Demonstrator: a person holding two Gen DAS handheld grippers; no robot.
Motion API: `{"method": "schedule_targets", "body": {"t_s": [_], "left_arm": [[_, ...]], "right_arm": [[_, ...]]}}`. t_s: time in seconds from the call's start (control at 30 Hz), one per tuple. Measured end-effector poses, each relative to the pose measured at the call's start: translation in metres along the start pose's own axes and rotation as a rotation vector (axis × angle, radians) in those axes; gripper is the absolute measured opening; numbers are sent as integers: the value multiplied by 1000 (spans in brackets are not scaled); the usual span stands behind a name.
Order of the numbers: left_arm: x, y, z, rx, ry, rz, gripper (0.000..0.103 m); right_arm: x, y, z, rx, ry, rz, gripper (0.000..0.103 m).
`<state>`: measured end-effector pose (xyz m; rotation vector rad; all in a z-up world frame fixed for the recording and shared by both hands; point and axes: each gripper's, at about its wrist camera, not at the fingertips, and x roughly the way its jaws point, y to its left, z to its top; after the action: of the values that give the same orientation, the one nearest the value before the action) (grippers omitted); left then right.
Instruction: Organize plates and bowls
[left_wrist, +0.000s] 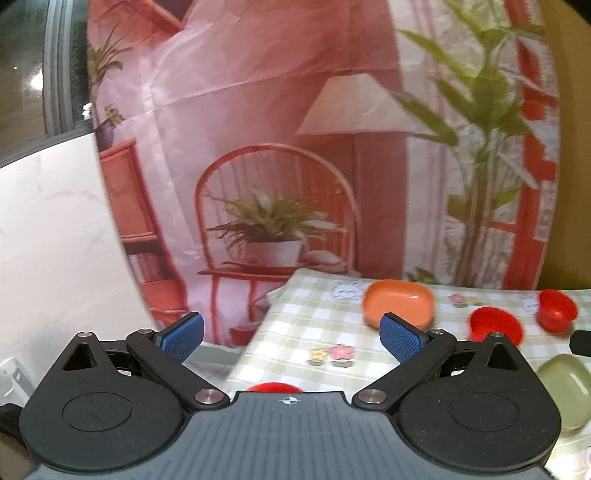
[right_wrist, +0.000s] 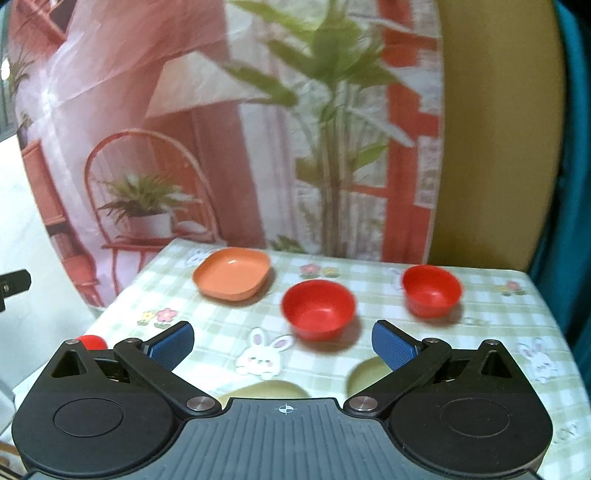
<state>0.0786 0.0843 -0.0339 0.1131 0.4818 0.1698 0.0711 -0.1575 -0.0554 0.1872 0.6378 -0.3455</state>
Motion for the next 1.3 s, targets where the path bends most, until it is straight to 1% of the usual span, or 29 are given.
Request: {"method": "schedule_targets", "body": {"t_s": [0.23, 0.37, 0.53, 0.6, 0.67, 0.73, 0.87, 1.0, 1.13, 1.2, 1.3], "left_arm": [[30, 48, -2, -15, 35, 72, 102], [47, 66, -7, -6, 58, 99, 101], [67, 80, -21, -16, 107, 82, 100], [75, 83, -31, -22, 127, 77, 100], [83, 87, -39, -30, 150, 70, 97], [92, 90, -46, -40, 180, 63, 90], [114, 98, -63, -75, 236, 53, 89], [133, 98, -80, -93, 291, 46, 85], [148, 98, -92, -111, 333, 36, 84], [152, 97, -96, -118, 348, 33, 84], [160, 95, -100, -117, 365, 36, 84]], "right_arm": [[39, 54, 1, -108, 25, 98, 96], [65, 89, -1, -165, 44, 155, 88], [96, 120, -7, -193, 61, 232, 81], [110, 132, -9, -196, 75, 268, 76], [122, 142, -11, -203, 87, 294, 73], [135, 154, -15, -224, 100, 319, 70], [158, 175, -24, -266, 130, 361, 63], [174, 190, -34, -291, 162, 376, 58], [185, 199, -43, -312, 197, 381, 55], [191, 200, -46, -310, 213, 389, 50], [198, 201, -48, -307, 226, 392, 48]]}}
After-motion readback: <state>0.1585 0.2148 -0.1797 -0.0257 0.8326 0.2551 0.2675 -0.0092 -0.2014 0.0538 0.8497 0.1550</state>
